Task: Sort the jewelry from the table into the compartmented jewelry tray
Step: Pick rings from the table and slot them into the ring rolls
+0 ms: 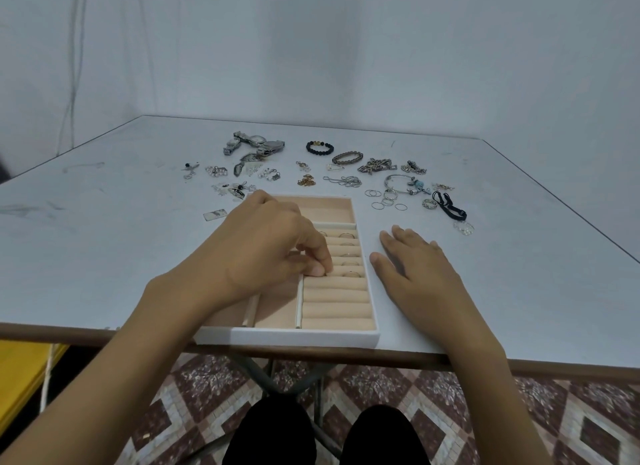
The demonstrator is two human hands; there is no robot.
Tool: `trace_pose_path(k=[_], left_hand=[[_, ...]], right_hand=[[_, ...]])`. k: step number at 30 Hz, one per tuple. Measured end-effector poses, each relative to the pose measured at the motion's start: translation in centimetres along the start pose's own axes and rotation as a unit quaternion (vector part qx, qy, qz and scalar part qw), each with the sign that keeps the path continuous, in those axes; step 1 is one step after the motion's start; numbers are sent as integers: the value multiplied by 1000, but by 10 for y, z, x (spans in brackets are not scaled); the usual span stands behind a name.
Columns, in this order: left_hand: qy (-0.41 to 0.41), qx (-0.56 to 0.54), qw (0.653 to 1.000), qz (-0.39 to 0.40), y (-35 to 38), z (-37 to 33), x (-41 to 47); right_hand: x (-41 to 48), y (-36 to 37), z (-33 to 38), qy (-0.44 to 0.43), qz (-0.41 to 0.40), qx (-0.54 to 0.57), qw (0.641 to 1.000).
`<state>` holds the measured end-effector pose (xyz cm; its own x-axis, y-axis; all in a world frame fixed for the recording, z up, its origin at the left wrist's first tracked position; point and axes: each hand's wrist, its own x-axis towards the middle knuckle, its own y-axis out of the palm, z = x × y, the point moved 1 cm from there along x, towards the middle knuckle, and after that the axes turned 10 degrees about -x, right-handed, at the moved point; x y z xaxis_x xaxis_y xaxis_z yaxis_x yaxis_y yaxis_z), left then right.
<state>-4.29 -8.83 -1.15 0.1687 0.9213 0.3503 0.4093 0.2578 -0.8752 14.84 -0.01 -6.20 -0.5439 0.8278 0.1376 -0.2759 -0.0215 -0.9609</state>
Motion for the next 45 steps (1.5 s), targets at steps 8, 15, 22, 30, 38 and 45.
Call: trace_pose_path(k=[8, 15, 22, 30, 38, 45], left_hand=[[-36, -50, 995, 81, -12, -2, 12], [-71, -62, 995, 29, -9, -12, 61], [-141, 67, 988, 19, 34, -10, 137], [-178, 194, 964, 44, 64, -6, 163], [-190, 181, 964, 46, 66, 2, 166], [-215, 125, 967, 56, 67, 9, 169]], right_hand=[[-2, -7, 5, -6, 7, -26, 1000], [50, -47, -25, 53, -33, 131, 989], [113, -36, -47, 114, -81, 62, 988], [116, -27, -54, 101, -99, 43, 989], [125, -15, -52, 88, -141, 6, 986], [126, -9, -52, 75, -159, -17, 984]])
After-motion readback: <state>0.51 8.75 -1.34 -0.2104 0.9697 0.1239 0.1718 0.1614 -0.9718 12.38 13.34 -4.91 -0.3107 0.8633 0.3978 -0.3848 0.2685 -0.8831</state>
